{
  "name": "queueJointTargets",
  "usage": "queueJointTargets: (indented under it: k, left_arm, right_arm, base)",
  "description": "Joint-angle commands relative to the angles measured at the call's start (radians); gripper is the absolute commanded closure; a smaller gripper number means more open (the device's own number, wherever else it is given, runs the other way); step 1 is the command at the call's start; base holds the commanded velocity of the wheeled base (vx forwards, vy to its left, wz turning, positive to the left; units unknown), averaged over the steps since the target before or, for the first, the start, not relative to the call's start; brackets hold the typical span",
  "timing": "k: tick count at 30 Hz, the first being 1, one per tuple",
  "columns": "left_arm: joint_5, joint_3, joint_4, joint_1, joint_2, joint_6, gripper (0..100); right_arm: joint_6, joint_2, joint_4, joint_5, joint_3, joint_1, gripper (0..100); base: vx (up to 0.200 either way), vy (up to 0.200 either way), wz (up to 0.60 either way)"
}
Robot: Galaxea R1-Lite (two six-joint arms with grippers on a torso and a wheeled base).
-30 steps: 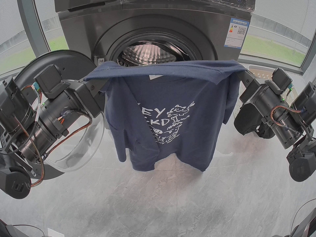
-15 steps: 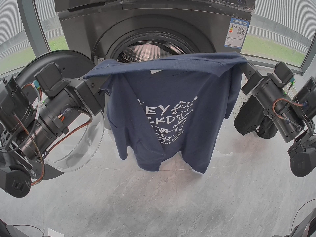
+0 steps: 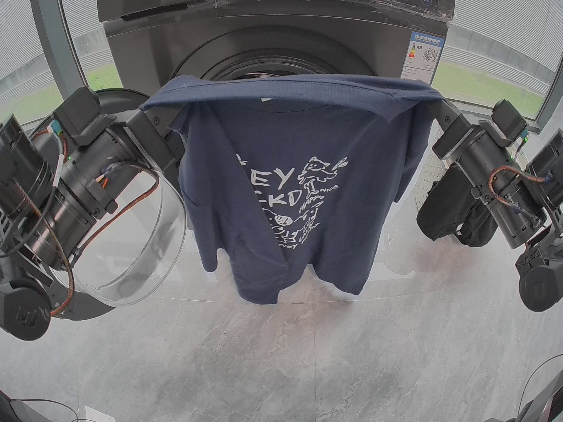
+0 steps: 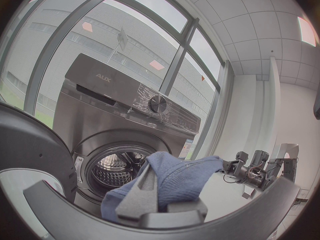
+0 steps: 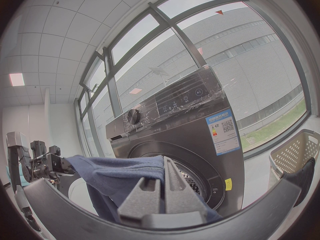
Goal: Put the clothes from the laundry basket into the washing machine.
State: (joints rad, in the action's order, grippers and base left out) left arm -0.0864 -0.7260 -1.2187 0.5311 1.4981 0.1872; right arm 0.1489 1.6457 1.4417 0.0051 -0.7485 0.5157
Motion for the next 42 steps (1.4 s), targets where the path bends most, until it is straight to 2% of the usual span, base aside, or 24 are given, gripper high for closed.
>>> queueJointTargets:
  k: [1, 7, 10, 13, 16, 17, 19, 20, 25, 30, 33, 35, 39, 42]
  left_arm:
    - [-0.001, -0.001, 0.004, 0.006, -0.015, 0.0, 100]
    - [-0.007, 0.013, 0.004, 0.01, -0.009, -0.002, 100]
    - [-0.012, 0.034, 0.007, 0.041, -0.001, -0.006, 100]
    - [-0.01, 0.023, -0.002, 0.086, 0.033, -0.006, 100]
    - [-0.01, 0.019, -0.007, 0.09, 0.048, -0.008, 100]
    - [-0.012, 0.019, -0.013, 0.09, 0.051, -0.006, 100]
    - [-0.013, 0.017, -0.015, 0.089, 0.053, -0.005, 100]
    - [-0.013, 0.017, -0.015, 0.089, 0.053, -0.005, 100]
    - [-0.012, 0.002, -0.016, 0.089, 0.045, -0.003, 100]
    - [-0.013, -0.001, -0.016, 0.081, 0.037, -0.003, 100]
    - [-0.013, -0.004, -0.016, 0.081, 0.037, -0.003, 100]
    - [-0.013, -0.004, -0.016, 0.083, 0.037, -0.003, 100]
    - [-0.013, -0.004, -0.016, 0.089, 0.028, -0.005, 100]
    - [-0.013, -0.006, -0.016, 0.089, 0.021, -0.005, 100]
  right_arm:
    - [-0.002, -0.001, 0.0, 0.001, 0.02, 0.003, 100]
    - [-0.002, 0.002, 0.002, 0.003, 0.032, 0.001, 100]
    - [-0.005, 0.011, 0.0, 0.006, 0.098, 0.015, 100]
    - [-0.002, 0.066, 0.013, 0.01, 0.163, 0.058, 100]
    - [0.001, 0.105, 0.019, 0.018, 0.202, 0.067, 100]
    - [0.001, 0.138, 0.026, 0.027, 0.245, 0.093, 100]
    - [0.001, 0.192, 0.036, 0.042, 0.268, 0.119, 100]
    - [0.001, 0.215, 0.039, 0.049, 0.278, 0.125, 0]
    - [-0.006, 0.321, 0.065, 0.093, 0.342, 0.184, 0]
    - [-0.019, 0.351, 0.069, 0.11, 0.386, 0.239, 0]
    - [-0.025, 0.351, 0.068, 0.111, 0.397, 0.248, 0]
    - [-0.025, 0.353, 0.068, 0.11, 0.388, 0.241, 0]
    - [-0.023, 0.402, 0.069, 0.107, 0.307, 0.188, 0]
    - [-0.023, 0.439, 0.071, 0.108, 0.244, 0.179, 0]
  base:
    - [0.0, 0.0, 0.0]
    - [0.0, 0.0, 0.0]
    - [0.0, 0.0, 0.0]
    - [0.0, 0.0, 0.0]
    - [0.0, 0.0, 0.0]
    - [0.0, 0.0, 0.0]
    - [0.0, 0.0, 0.0]
    - [0.0, 0.0, 0.0]
    - [0.0, 0.0, 0.0]
    - [0.0, 0.0, 0.0]
    - [0.0, 0.0, 0.0]
    - [0.0, 0.0, 0.0]
    - [0.0, 0.0, 0.0]
    - [0.0, 0.0, 0.0]
